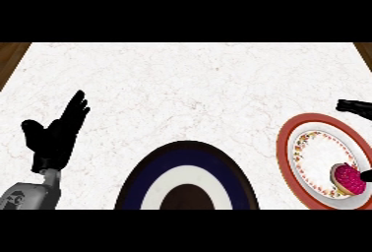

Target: Pick the cupcake from the plate and place it in the plate

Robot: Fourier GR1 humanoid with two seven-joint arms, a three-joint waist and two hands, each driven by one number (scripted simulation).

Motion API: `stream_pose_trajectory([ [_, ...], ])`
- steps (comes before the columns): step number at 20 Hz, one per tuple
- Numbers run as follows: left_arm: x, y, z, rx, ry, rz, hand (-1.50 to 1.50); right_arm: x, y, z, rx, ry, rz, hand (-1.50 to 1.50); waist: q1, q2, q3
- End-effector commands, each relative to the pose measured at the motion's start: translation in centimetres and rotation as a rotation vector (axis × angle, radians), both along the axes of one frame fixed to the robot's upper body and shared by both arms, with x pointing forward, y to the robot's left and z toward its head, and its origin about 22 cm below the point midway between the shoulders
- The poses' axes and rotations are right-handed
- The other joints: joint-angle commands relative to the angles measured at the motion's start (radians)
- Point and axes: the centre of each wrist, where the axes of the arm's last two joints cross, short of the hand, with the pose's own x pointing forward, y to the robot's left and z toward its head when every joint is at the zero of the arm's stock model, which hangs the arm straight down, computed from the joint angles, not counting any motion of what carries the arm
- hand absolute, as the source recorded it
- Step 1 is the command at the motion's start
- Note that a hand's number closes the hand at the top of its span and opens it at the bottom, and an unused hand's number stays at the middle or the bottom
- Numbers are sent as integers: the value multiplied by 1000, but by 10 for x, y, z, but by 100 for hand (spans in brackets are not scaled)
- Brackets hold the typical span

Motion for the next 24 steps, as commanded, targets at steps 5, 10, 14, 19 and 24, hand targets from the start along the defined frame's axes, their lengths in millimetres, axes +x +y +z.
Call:
stream_pose_trajectory([
  [5, -2, -3, -9, -19, 18, -32, 0, -14, -30, 7, -114, -52, 218, -150, 28, -6, -2],
  [10, 14, 1, 6, -12, 12, -24, 0, -21, -33, 2, -263, -35, 283, -150, 27, -5, -3],
  [14, 30, 2, 8, 5, 7, -45, 0, -11, -18, -4, -391, -61, 351, -150, 26, 0, -6],
  [19, 15, 4, -14, 3, 18, -32, 0, -14, -32, -18, -543, -147, 365, -150, 21, -8, -7],
  [24, 12, 7, -5, 14, 18, -24, 0, -13, -25, -36, -655, -117, 409, -150, 18, -13, -7],
])
